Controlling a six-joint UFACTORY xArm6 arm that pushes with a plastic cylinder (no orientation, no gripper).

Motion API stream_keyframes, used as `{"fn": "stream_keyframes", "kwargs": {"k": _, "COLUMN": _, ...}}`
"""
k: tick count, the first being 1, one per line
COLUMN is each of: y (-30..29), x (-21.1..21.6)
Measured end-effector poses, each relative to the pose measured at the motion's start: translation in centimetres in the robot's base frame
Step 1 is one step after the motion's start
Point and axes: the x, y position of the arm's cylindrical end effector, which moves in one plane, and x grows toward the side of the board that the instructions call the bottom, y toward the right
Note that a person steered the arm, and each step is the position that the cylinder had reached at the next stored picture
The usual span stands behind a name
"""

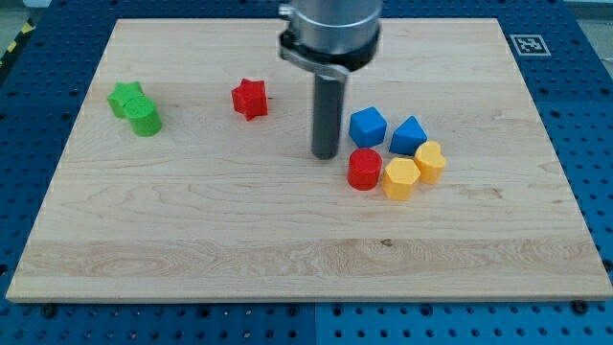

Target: Place your arm vertically above the red star

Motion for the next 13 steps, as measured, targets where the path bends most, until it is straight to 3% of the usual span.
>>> {"fn": "stream_keyframes", "kwargs": {"k": 2, "y": -1.0, "x": -6.5}}
{"fn": "stream_keyframes", "kwargs": {"k": 3, "y": -2.6, "x": -11.7}}
{"fn": "stream_keyframes", "kwargs": {"k": 4, "y": -6.6, "x": -14.7}}
{"fn": "stream_keyframes", "kwargs": {"k": 5, "y": -9.5, "x": -14.7}}
{"fn": "stream_keyframes", "kwargs": {"k": 13, "y": -9.5, "x": -17.2}}
